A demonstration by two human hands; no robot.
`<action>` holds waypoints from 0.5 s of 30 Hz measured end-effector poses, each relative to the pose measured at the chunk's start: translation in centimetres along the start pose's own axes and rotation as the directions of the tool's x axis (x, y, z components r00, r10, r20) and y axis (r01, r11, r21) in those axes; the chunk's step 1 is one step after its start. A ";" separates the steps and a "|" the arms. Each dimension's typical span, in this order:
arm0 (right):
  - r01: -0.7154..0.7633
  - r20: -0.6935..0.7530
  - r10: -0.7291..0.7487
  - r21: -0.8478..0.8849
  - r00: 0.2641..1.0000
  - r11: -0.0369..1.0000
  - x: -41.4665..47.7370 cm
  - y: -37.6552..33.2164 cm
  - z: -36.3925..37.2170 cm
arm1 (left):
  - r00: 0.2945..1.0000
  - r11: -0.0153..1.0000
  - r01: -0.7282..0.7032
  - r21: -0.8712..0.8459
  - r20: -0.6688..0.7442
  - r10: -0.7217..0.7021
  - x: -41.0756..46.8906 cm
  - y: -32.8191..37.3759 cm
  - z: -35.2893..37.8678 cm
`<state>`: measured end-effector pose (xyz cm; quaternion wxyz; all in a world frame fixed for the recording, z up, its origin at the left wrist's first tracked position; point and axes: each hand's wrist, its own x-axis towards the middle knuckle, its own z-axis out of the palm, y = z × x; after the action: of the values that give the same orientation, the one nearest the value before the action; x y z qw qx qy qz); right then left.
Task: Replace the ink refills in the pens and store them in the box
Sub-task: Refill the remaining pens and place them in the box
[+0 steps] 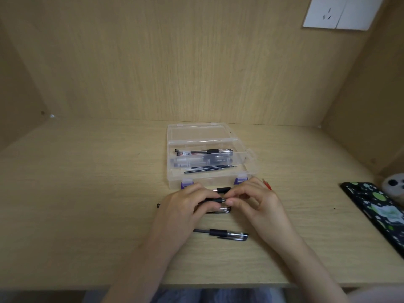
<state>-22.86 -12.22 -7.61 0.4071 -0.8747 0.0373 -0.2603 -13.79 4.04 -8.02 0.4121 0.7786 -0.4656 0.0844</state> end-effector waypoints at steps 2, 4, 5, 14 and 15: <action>-0.034 0.009 0.034 0.043 0.999 0.999 0.1 -0.3 -0.1 | 1.000 1.000 0.000 0.015 -0.015 0.000 0.0 0.0 -0.1; -0.115 0.026 0.112 0.139 0.993 0.984 0.1 -0.7 -0.2 | 1.000 0.999 -0.011 0.045 -0.021 0.012 0.1 0.1 -0.1; -0.153 0.027 0.151 0.181 0.988 0.971 0.0 -0.8 -0.2 | 1.000 0.998 -0.016 0.059 -0.019 0.017 0.1 0.1 -0.1; -0.177 0.035 0.173 0.202 0.984 0.963 -0.4 0.0 0.2 | 1.000 0.997 -0.015 0.078 -0.019 0.017 0.2 0.3 -0.2; -0.176 0.038 0.172 0.226 0.984 0.958 -0.5 0.0 0.2 | 1.000 0.997 -0.019 0.081 -0.019 0.021 0.2 0.3 -0.2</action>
<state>-23.14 -11.93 -7.92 0.5265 -0.8177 0.0805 -0.2183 -13.82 3.99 -7.61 0.3841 0.7891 -0.4655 0.1148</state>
